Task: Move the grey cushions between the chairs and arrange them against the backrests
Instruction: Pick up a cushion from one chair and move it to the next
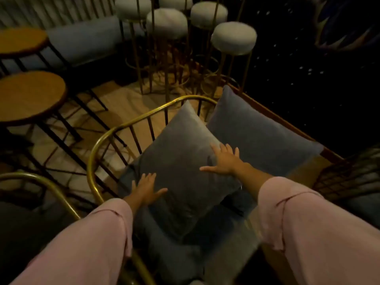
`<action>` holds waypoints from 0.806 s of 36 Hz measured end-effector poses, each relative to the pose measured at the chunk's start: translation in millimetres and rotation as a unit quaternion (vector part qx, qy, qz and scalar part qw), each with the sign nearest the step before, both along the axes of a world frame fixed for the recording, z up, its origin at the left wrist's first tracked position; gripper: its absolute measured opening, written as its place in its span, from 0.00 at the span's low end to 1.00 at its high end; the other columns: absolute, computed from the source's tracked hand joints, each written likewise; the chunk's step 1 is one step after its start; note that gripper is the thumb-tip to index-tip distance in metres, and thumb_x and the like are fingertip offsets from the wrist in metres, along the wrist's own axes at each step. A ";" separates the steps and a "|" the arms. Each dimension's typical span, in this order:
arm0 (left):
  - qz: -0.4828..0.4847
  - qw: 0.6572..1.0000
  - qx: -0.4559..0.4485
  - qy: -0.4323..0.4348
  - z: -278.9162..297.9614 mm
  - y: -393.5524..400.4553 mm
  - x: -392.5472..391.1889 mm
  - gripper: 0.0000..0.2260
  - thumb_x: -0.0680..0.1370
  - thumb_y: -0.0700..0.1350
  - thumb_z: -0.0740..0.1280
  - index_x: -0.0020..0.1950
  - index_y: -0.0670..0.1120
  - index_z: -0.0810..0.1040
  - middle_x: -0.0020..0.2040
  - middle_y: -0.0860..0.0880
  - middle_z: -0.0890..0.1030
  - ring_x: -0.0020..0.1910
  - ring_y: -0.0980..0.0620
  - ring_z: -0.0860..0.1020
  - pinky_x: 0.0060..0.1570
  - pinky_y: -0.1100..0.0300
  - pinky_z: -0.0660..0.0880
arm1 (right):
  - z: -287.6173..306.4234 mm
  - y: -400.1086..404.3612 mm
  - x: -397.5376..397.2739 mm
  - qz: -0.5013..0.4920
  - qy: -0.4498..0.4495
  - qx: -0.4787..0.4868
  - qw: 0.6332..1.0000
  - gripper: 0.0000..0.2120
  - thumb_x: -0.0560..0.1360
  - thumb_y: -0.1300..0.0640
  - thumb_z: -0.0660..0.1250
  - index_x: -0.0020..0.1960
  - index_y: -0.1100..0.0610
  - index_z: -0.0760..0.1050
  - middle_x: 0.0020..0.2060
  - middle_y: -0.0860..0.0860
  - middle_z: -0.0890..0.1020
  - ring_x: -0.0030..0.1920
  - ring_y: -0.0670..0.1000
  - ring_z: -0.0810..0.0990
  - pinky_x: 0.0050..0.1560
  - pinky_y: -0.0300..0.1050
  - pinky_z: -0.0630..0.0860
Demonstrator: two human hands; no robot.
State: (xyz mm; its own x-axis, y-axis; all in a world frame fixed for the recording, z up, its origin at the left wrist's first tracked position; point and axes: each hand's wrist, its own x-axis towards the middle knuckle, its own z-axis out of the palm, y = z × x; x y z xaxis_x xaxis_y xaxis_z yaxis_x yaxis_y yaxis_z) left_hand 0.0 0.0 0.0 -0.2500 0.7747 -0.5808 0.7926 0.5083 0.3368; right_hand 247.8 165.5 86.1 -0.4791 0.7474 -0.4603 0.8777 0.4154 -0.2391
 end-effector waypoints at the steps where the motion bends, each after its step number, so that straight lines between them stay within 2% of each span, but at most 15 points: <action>1: 0.027 1.000 -0.007 -0.004 -14.0 1.4 1.6 0.43 0.74 0.70 0.58 0.80 0.47 0.51 0.81 0.47 0.54 0.80 0.44 0.51 0.76 0.39 0.47 | -6.4 7.4 -3.2 0.004 -0.002 -0.005 1.000 0.55 0.66 0.23 0.61 0.80 0.47 0.39 0.81 0.58 0.46 0.79 0.64 0.43 0.75 0.70 0.40; 3: 0.112 0.992 0.023 -0.052 -40.4 2.1 3.0 0.45 0.70 0.74 0.60 0.78 0.46 0.60 0.78 0.45 0.64 0.77 0.42 0.62 0.75 0.40 0.58 | -20.6 22.4 -9.8 -0.007 0.005 -0.008 1.000 0.57 0.64 0.20 0.59 0.80 0.46 0.38 0.81 0.58 0.45 0.79 0.64 0.43 0.75 0.70 0.42; 5: 0.219 0.963 0.077 -0.140 -64.2 0.9 13.7 0.33 0.75 0.60 0.68 0.73 0.42 0.68 0.72 0.42 0.73 0.72 0.41 0.71 0.72 0.46 0.66 | -40.0 30.9 -14.8 -0.031 0.010 -0.019 0.999 0.56 0.64 0.19 0.57 0.80 0.44 0.35 0.81 0.58 0.43 0.79 0.64 0.43 0.75 0.70 0.45; 6: 0.277 0.940 0.097 -0.174 -74.6 1.0 20.1 0.27 0.77 0.52 0.69 0.72 0.40 0.70 0.70 0.40 0.74 0.71 0.40 0.72 0.72 0.47 0.67 | -50.5 33.8 -17.1 -0.039 0.006 -0.013 0.999 0.56 0.64 0.18 0.55 0.79 0.43 0.34 0.80 0.58 0.42 0.79 0.64 0.44 0.75 0.70 0.46; 7: 0.334 0.913 0.102 -0.210 -79.6 2.0 26.6 0.24 0.79 0.49 0.67 0.72 0.39 0.70 0.70 0.40 0.74 0.71 0.40 0.71 0.72 0.47 0.67 | -60.9 37.4 -18.2 -0.044 -0.001 0.003 0.999 0.56 0.63 0.18 0.53 0.79 0.42 0.33 0.80 0.58 0.42 0.79 0.65 0.45 0.75 0.69 0.48; 8: 0.396 0.885 0.092 -0.229 -83.2 2.8 33.1 0.26 0.79 0.51 0.66 0.72 0.40 0.68 0.71 0.40 0.73 0.71 0.39 0.71 0.72 0.47 0.66 | -69.7 40.8 -19.0 -0.041 -0.011 0.026 0.999 0.55 0.63 0.17 0.52 0.78 0.41 0.32 0.80 0.58 0.43 0.79 0.65 0.47 0.74 0.69 0.51; 11: 0.539 0.802 0.083 -0.244 -111.0 8.7 45.5 0.40 0.76 0.68 0.58 0.76 0.39 0.64 0.75 0.41 0.68 0.74 0.39 0.67 0.75 0.47 0.61 | -88.7 49.9 -22.2 -0.043 -0.013 0.076 0.996 0.54 0.61 0.15 0.48 0.78 0.38 0.33 0.80 0.58 0.47 0.77 0.66 0.53 0.71 0.69 0.57; 12: 0.572 0.779 0.066 -0.248 -113.0 12.8 48.4 0.42 0.75 0.70 0.55 0.77 0.39 0.63 0.76 0.40 0.66 0.74 0.39 0.66 0.76 0.46 0.60 | -92.4 53.1 -22.9 -0.045 -0.008 0.086 0.995 0.54 0.61 0.15 0.48 0.78 0.37 0.34 0.80 0.59 0.48 0.76 0.66 0.54 0.71 0.69 0.58; 15: 0.629 0.719 0.038 -0.294 -119.9 27.1 53.1 0.40 0.78 0.68 0.52 0.78 0.39 0.60 0.77 0.39 0.64 0.75 0.38 0.64 0.75 0.47 0.60 | -101.5 59.7 -23.5 -0.050 0.002 0.112 0.992 0.54 0.60 0.15 0.48 0.78 0.37 0.37 0.79 0.60 0.50 0.75 0.67 0.56 0.69 0.70 0.59; 18: 0.660 0.653 0.070 -0.365 -192.6 19.8 34.4 0.51 0.64 0.80 0.57 0.77 0.48 0.63 0.77 0.46 0.66 0.72 0.40 0.69 0.71 0.45 0.66 | -108.4 61.8 -22.9 -0.052 0.017 0.137 0.989 0.54 0.60 0.15 0.49 0.79 0.38 0.40 0.77 0.61 0.57 0.72 0.65 0.62 0.67 0.68 0.63; 20: 0.667 0.598 0.069 -0.439 -205.1 14.6 28.8 0.51 0.58 0.80 0.64 0.74 0.52 0.69 0.73 0.49 0.73 0.67 0.43 0.75 0.68 0.46 0.70 | -105.9 62.8 -23.1 -0.060 0.029 0.130 0.989 0.54 0.60 0.15 0.51 0.79 0.38 0.40 0.75 0.60 0.61 0.71 0.64 0.64 0.66 0.67 0.64; 21: 0.654 0.585 0.080 -0.472 -183.3 15.7 31.1 0.45 0.62 0.77 0.66 0.72 0.52 0.72 0.68 0.49 0.77 0.64 0.44 0.77 0.67 0.46 0.71 | -102.4 63.7 -23.7 -0.065 0.037 0.118 0.990 0.54 0.60 0.16 0.53 0.79 0.37 0.40 0.74 0.60 0.62 0.70 0.64 0.65 0.66 0.67 0.64; 23: 0.629 0.597 0.085 -0.491 -130.9 27.8 36.1 0.35 0.71 0.71 0.64 0.69 0.49 0.75 0.62 0.47 0.80 0.61 0.44 0.78 0.66 0.48 0.70 | -94.2 66.3 -24.1 -0.075 0.061 0.087 0.991 0.54 0.61 0.17 0.56 0.78 0.37 0.39 0.73 0.59 0.63 0.70 0.63 0.65 0.67 0.67 0.63; 24: 0.634 0.590 0.093 -0.492 -118.1 30.0 35.7 0.35 0.70 0.71 0.65 0.69 0.49 0.75 0.61 0.46 0.80 0.61 0.44 0.78 0.66 0.48 0.71 | -90.1 67.8 -23.9 -0.080 0.075 0.072 0.991 0.53 0.62 0.18 0.58 0.78 0.36 0.39 0.73 0.59 0.63 0.70 0.63 0.65 0.68 0.67 0.62; 29: 0.688 0.558 0.134 -0.445 -99.5 19.6 1.9 0.53 0.52 0.74 0.75 0.71 0.49 0.72 0.65 0.46 0.79 0.60 0.42 0.78 0.67 0.43 0.71 | -63.4 68.7 -22.2 -0.110 0.163 0.016 0.980 0.48 0.64 0.21 0.62 0.77 0.33 0.46 0.70 0.56 0.65 0.70 0.61 0.66 0.71 0.65 0.62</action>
State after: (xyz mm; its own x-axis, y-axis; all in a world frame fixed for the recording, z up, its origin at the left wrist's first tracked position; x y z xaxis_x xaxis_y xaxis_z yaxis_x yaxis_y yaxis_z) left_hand 1.9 19.6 -99.5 -0.4201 0.2940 -0.8585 -0.8266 0.2664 0.4957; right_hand 225.6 234.1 22.6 -0.4231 0.8602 -0.2846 0.8261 0.2371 -0.5112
